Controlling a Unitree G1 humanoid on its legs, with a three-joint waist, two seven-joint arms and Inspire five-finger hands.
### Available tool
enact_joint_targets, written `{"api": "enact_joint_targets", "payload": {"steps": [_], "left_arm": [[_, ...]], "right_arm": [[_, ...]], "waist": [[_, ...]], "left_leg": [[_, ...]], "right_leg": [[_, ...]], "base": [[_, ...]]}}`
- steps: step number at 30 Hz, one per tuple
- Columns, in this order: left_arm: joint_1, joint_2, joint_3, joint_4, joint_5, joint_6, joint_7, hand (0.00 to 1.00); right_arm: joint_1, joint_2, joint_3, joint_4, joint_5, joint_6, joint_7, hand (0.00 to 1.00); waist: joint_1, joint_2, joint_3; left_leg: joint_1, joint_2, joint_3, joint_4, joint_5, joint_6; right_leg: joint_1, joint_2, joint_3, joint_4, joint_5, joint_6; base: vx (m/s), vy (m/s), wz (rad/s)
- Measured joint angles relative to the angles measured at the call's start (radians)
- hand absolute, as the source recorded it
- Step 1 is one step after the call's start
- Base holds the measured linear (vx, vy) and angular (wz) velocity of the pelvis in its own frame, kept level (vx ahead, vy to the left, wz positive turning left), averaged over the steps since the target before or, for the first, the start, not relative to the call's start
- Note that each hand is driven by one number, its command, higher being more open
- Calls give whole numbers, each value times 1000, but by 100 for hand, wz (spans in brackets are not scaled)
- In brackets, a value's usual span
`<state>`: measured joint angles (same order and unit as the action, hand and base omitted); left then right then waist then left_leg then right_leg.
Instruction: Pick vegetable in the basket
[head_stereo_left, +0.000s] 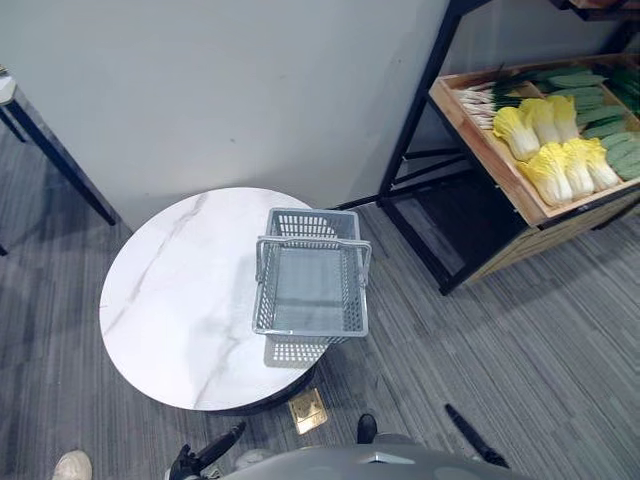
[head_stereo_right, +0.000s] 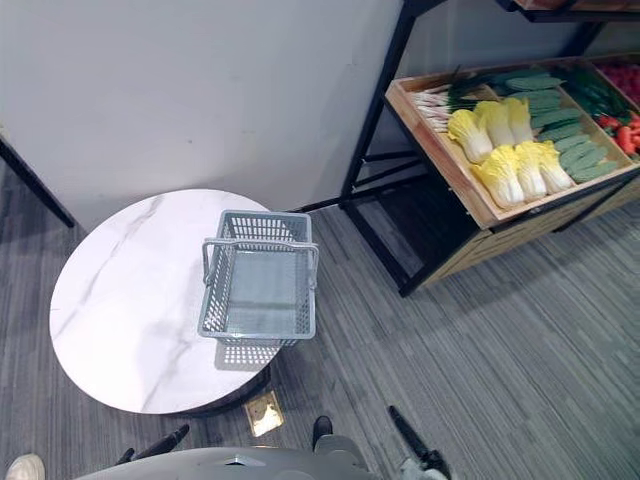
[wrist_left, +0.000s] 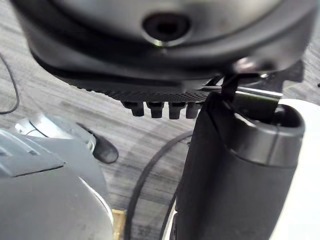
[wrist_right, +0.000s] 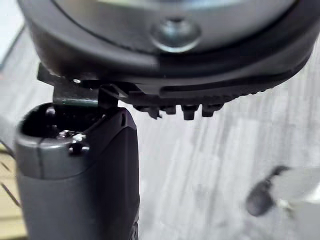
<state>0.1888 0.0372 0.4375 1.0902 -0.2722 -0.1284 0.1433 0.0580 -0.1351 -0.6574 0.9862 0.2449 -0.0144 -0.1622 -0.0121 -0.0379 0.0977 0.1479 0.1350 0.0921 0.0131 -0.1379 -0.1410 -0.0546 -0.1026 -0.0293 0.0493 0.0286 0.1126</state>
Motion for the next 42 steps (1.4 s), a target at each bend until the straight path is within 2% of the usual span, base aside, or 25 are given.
{"api": "enact_joint_targets", "payload": {"steps": [3,6,11,13,15,24,33,38,42], "left_arm": [[3,11,-44,-3,-2,-1,0,100],[4,12,-91,-16,-9,-1,0,100],[3,16,-129,-40,-9,0,-2,100],[2,17,-131,-47,-9,-1,-3,100],[1,23,-150,-51,-9,-1,-3,100],[2,18,-150,-57,-41,-2,-3,100],[4,20,-147,-59,-80,-8,-3,100],[5,19,-147,-59,-81,-23,-3,100],[3,19,-147,-60,-81,-25,-2,100]], "right_arm": [[-56,-87,36,-257,-12,1,-70,100],[-120,-154,113,-445,-71,-21,-95,100],[-248,-166,324,-592,-126,-37,-85,100],[-294,-166,420,-594,-162,-37,-53,100],[-350,-167,535,-595,-162,-37,-18,100],[-556,-215,834,-541,-161,-44,107,100],[-677,-224,990,-406,-215,-44,184,100],[-717,-225,1054,-398,-243,-44,199,100],[-756,-225,1105,-398,-321,-47,204,100]], "waist": [[-21,14,2],[-24,23,6],[-16,17,11],[-13,13,13],[8,12,15],[39,8,18],[41,-10,35],[41,-12,44],[40,-16,59]], "left_leg": [[-1,-6,18,3,-6,6],[-2,-4,21,8,-11,5],[-9,-4,20,16,-18,7],[-15,-5,14,18,-19,9],[-19,-6,8,19,-19,9],[-27,-21,-27,33,-26,21],[-54,-35,-40,50,-26,23],[-71,-38,-45,55,-22,28],[-72,-38,-48,54,-19,29]], "right_leg": [[-15,-1,23,0,7,2],[-19,3,28,1,7,2],[-23,3,29,3,8,2],[-25,0,25,3,8,2],[-26,-1,25,2,8,2],[-10,-22,7,0,9,3],[-13,-36,5,-24,34,11],[-12,-39,2,-54,54,12],[-12,-39,1,-55,58,11]], "base": [[-34,31,-23],[-6,9,-6],[13,10,0],[39,33,7],[53,39,8],[18,30,10],[-39,18,3],[-39,5,1],[-31,-1,0]]}}
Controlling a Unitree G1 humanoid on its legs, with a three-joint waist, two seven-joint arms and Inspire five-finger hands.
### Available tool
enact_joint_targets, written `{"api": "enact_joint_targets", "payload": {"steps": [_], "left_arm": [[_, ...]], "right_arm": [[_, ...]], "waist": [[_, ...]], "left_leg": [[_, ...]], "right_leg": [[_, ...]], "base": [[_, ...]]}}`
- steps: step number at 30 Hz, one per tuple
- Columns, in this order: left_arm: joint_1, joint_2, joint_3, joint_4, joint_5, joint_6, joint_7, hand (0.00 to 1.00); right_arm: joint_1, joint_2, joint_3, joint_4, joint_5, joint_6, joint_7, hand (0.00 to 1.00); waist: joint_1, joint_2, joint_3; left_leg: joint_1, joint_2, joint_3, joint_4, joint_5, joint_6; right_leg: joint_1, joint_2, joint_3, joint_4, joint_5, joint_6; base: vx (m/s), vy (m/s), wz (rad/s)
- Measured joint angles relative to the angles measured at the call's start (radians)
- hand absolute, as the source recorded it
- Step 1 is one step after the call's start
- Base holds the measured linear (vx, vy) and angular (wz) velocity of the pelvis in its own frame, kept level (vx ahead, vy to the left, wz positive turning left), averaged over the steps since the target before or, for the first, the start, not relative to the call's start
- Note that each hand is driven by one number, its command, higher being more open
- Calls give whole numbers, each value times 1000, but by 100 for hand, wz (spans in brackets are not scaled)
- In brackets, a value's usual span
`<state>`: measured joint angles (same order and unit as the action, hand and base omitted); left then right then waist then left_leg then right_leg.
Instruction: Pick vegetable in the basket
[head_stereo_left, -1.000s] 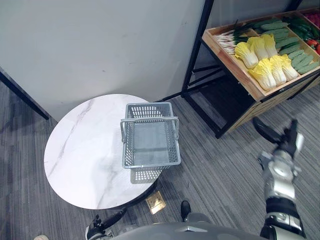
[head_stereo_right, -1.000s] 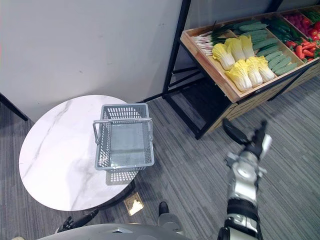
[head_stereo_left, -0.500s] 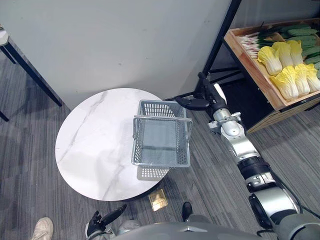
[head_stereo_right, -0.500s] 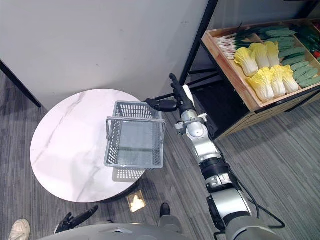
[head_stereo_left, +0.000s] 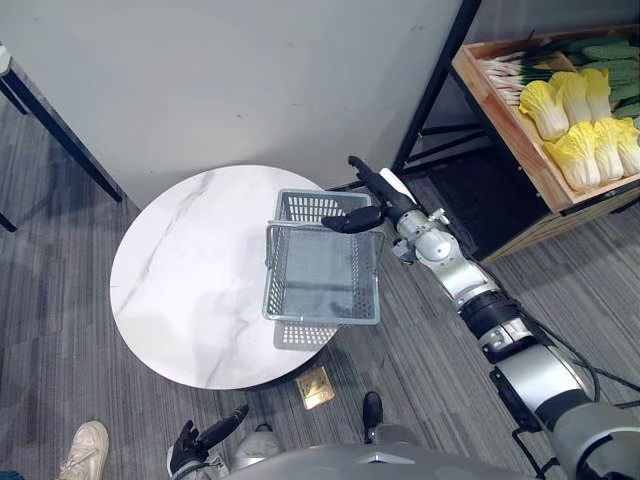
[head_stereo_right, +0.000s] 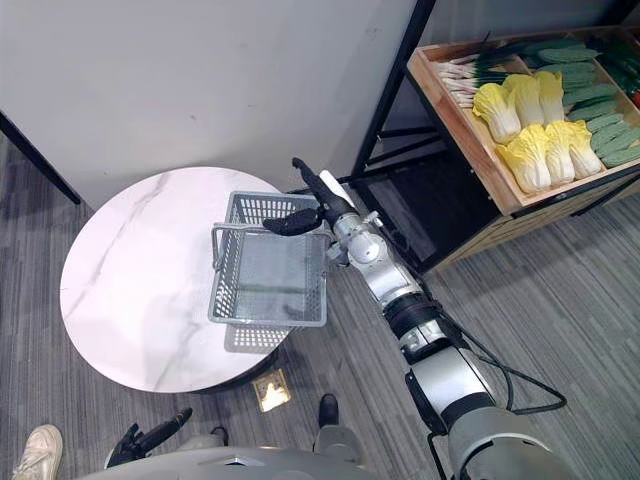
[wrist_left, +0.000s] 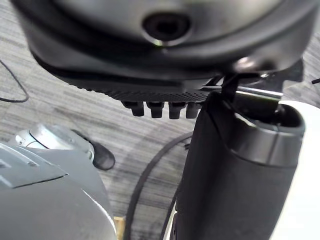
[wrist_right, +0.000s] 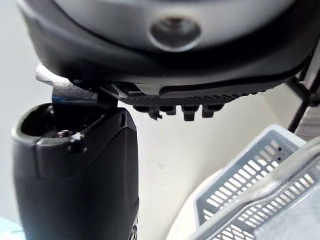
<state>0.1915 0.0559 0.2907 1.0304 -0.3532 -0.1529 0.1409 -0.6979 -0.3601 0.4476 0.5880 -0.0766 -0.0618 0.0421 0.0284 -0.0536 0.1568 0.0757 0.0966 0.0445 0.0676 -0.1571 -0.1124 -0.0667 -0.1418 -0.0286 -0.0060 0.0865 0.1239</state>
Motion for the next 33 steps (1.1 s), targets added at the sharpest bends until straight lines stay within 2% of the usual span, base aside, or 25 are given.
{"api": "enact_joint_targets", "payload": {"steps": [6,13,21,24,27,33], "left_arm": [[-6,0,2,0,-2,0,0,100],[-22,1,3,-1,-2,0,1,100],[-36,2,3,-11,-2,-1,2,100],[-40,2,0,-19,-4,-4,4,100],[-42,2,-1,-18,-7,-5,4,100],[-57,6,-12,-18,-8,-20,3,100]], "right_arm": [[-85,2,72,0,-36,0,36,100],[-184,22,93,-2,-38,-5,38,100],[-228,54,155,89,-224,-15,38,100],[-248,53,170,161,-352,-15,40,100],[-253,53,173,174,-353,-16,41,100],[-248,53,174,282,-473,-24,41,100]], "waist": [[9,-2,6],[26,-8,10],[43,-12,16],[52,-2,31],[51,1,40],[52,9,88]], "left_leg": [[-16,3,-1,6,0,0],[-25,3,0,16,-2,-1],[-62,3,-4,37,-7,-1],[-85,3,-18,53,-8,-3],[-90,3,-23,56,-8,-3],[-117,-3,-45,67,-6,0]], "right_leg": [[-4,3,2,-15,10,-3],[-12,4,9,-14,11,-4],[-35,4,10,-14,16,-7],[-42,4,7,-14,16,-7],[-46,4,7,-14,18,-9],[-55,-6,-22,-15,26,-12]], "base": [[0,0,0],[0,0,0],[-12,1,1],[-29,-5,9],[-18,3,6],[-17,10,8]]}}
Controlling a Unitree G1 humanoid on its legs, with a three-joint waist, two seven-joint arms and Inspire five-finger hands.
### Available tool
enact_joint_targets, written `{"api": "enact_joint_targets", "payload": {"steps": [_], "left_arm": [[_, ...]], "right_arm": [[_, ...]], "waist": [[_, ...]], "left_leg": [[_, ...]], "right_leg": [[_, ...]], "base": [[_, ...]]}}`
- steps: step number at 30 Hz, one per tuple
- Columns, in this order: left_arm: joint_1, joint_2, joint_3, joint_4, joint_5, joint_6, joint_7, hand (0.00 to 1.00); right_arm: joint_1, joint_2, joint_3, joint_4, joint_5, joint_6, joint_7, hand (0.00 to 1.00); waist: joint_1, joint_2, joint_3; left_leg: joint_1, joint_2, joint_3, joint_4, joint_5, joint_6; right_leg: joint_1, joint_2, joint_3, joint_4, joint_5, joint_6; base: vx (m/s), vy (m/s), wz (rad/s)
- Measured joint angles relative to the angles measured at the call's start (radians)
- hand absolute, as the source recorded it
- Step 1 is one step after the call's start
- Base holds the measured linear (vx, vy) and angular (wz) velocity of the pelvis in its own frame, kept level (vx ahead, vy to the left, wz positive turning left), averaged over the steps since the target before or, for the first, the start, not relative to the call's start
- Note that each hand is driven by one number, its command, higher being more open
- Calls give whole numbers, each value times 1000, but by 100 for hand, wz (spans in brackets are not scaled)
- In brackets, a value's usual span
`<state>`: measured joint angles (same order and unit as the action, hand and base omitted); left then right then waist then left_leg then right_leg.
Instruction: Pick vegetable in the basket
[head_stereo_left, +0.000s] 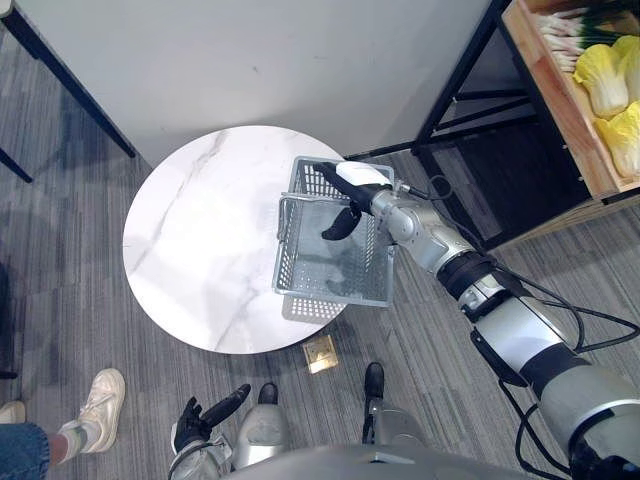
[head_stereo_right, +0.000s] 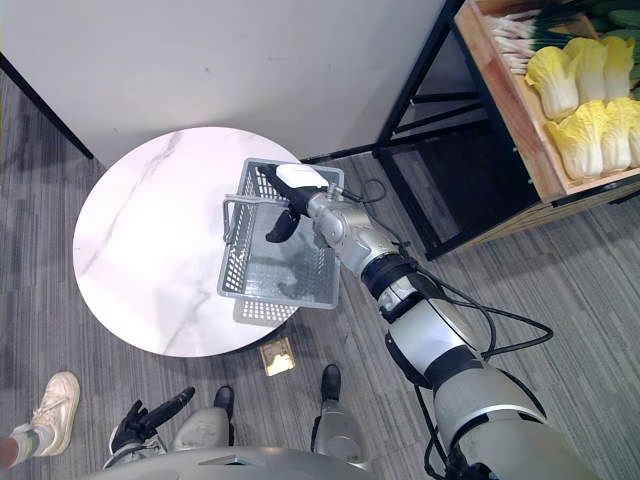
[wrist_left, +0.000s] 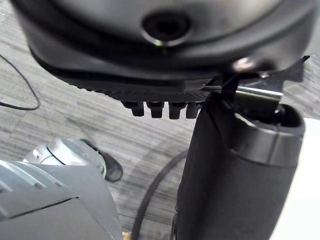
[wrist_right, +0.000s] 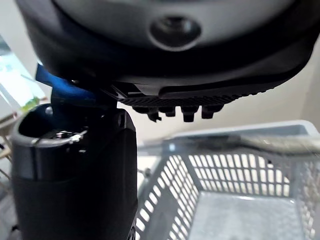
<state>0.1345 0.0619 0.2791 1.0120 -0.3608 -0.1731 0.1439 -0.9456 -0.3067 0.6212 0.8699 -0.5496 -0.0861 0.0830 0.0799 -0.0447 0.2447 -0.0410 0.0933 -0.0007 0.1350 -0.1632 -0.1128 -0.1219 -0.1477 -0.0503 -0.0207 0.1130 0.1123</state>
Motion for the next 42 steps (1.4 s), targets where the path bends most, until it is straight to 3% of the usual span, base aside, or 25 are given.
{"api": "enact_joint_targets", "payload": {"steps": [8,9,20,31,38,42], "left_arm": [[-17,7,-45,0,-30,-4,0,100],[-17,9,-49,0,-31,-5,-1,100],[-49,18,-69,1,-38,-8,0,100],[-58,36,-77,-4,-39,-8,0,100],[-54,41,-72,-17,-38,1,1,100],[-48,43,-35,-29,-29,4,0,100]], "right_arm": [[-12,-10,-79,49,-73,-14,-55,100],[-16,-13,-95,54,-75,-14,-66,0],[-57,-45,-129,39,-154,-14,-93,0],[-43,-62,-94,25,-153,-12,-83,0],[87,-141,-60,-245,-69,-15,-41,0],[274,-193,-118,-521,69,-16,-22,0]], "waist": [[5,17,40],[5,17,43],[24,7,99],[24,-11,107],[15,-23,103],[-22,-50,86]], "left_leg": [[-39,-23,-21,2,11,11],[-47,-28,-27,2,15,14],[-74,-30,-35,2,29,10],[-53,-27,-45,3,30,9],[-33,-21,-29,3,25,9],[-6,-13,2,2,14,11]], "right_leg": [[-26,-22,-15,0,9,5],[-32,-28,-21,0,10,6],[-55,-28,-26,0,19,1],[-28,-25,-31,-1,19,0],[-19,-19,4,1,19,0],[-13,-9,44,4,19,0]], "base": [[-22,18,9],[-27,33,14],[-45,-7,2],[-8,-5,2],[-2,5,-6],[-5,14,-24]]}}
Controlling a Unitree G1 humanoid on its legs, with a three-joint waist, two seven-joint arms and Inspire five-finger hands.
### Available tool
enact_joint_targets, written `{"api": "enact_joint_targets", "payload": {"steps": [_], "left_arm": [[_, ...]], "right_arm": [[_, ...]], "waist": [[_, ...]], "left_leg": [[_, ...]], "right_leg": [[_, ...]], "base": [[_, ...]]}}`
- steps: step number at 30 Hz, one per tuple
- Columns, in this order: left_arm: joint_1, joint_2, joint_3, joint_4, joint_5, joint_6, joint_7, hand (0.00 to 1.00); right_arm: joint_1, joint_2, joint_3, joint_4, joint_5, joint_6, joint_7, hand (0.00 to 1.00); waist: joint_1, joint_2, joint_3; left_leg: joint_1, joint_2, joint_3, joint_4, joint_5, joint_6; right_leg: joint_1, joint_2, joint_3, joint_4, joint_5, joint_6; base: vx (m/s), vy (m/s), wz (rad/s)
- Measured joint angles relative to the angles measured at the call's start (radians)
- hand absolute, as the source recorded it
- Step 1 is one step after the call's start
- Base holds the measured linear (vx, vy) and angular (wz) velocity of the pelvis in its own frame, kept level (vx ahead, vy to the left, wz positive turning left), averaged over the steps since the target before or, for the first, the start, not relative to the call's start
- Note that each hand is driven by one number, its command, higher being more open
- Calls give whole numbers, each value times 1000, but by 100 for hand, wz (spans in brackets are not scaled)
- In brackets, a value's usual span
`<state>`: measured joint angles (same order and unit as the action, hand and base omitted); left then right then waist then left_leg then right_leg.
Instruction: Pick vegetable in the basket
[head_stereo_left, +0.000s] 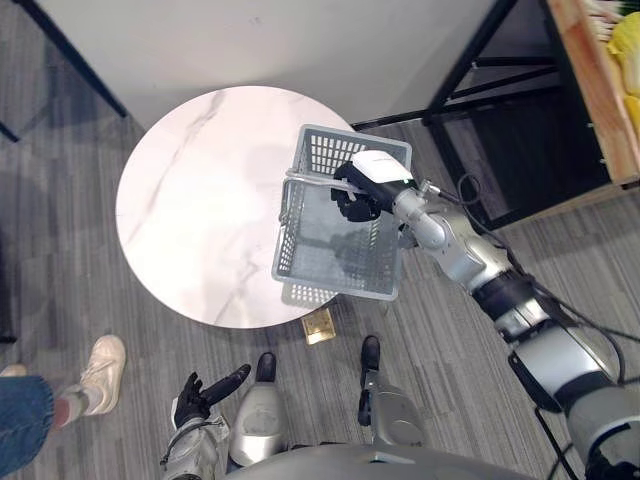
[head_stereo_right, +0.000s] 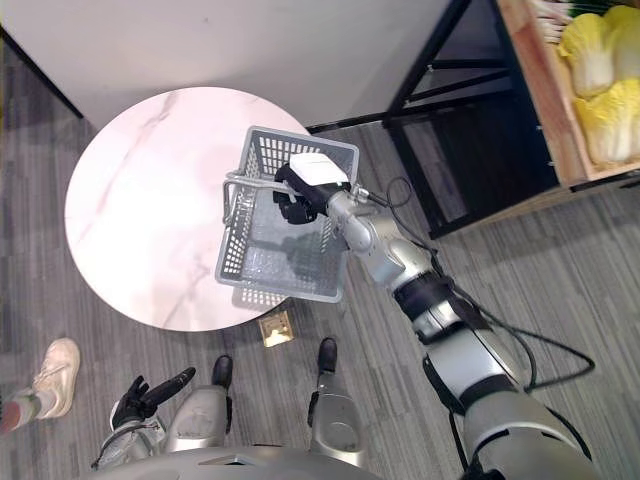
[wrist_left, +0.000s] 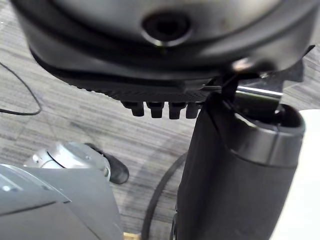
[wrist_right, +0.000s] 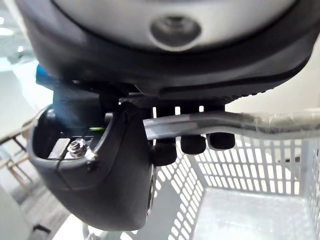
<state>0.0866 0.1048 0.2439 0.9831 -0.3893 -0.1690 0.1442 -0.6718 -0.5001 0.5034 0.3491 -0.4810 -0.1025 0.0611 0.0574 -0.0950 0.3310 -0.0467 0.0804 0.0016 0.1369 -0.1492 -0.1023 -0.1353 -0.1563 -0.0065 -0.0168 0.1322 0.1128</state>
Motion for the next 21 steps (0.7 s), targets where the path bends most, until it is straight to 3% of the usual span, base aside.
{"api": "enact_joint_targets", "payload": {"steps": [5,9,14,21], "left_arm": [[2,-2,30,-14,8,6,-1,100],[13,-8,49,-12,11,19,-1,100],[42,-22,50,-9,45,21,-1,100],[59,-50,79,10,68,40,-3,100]], "right_arm": [[222,-93,-171,-214,155,0,1,0],[397,-132,-359,-343,237,-3,1,0],[595,-132,-522,-383,272,-3,-3,0],[801,-78,-594,-382,270,5,-3,0]], "waist": [[-39,-26,-35],[-68,-29,-85],[-97,-24,-148],[-121,3,-188]], "left_leg": [[29,1,34,0,-13,1],[47,3,60,-1,-22,2],[58,11,84,0,-29,-2],[59,19,95,8,-33,-11]], "right_leg": [[8,4,37,0,0,0],[10,9,63,-2,0,0],[11,19,78,-2,-1,1],[11,27,88,-2,-8,10]], "base": [[-14,16,-19],[-10,16,-20],[-19,-2,-15],[-38,-16,-6]]}}
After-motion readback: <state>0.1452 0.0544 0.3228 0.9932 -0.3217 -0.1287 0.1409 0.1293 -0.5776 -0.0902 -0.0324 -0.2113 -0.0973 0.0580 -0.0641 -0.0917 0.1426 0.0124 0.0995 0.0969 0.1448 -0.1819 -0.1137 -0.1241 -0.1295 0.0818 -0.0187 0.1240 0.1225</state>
